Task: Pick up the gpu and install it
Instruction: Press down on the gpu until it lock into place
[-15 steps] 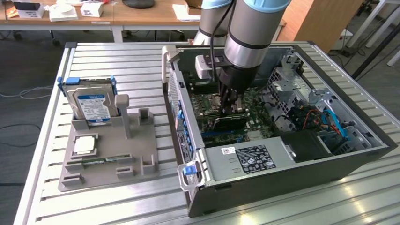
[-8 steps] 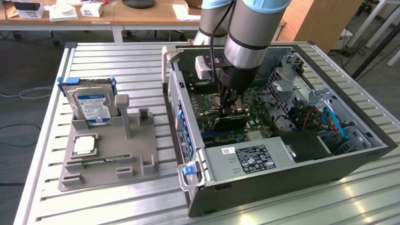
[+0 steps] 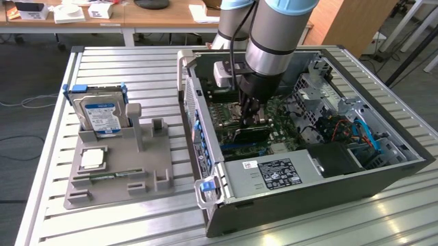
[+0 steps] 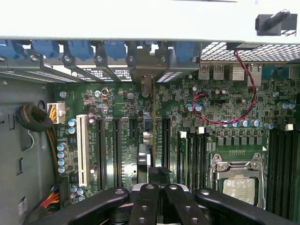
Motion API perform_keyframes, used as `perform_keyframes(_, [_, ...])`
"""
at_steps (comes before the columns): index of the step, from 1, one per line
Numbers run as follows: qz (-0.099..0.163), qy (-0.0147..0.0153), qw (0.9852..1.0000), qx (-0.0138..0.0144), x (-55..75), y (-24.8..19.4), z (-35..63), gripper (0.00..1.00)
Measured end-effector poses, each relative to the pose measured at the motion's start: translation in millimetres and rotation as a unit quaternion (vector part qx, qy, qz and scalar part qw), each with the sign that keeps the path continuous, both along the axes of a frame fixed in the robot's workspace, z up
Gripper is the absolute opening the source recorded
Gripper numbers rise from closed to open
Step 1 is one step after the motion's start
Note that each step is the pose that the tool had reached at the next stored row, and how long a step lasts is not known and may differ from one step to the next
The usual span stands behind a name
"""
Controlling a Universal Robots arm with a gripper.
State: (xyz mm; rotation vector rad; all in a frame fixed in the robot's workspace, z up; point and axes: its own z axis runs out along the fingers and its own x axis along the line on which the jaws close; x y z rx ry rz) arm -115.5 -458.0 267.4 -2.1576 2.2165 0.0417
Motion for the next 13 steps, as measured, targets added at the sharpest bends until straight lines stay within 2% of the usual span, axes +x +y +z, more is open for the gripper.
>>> perform_keyframes(13, [0.0,0.0,1.0,-0.0001,0.0,0.0,-1.1,0.11])
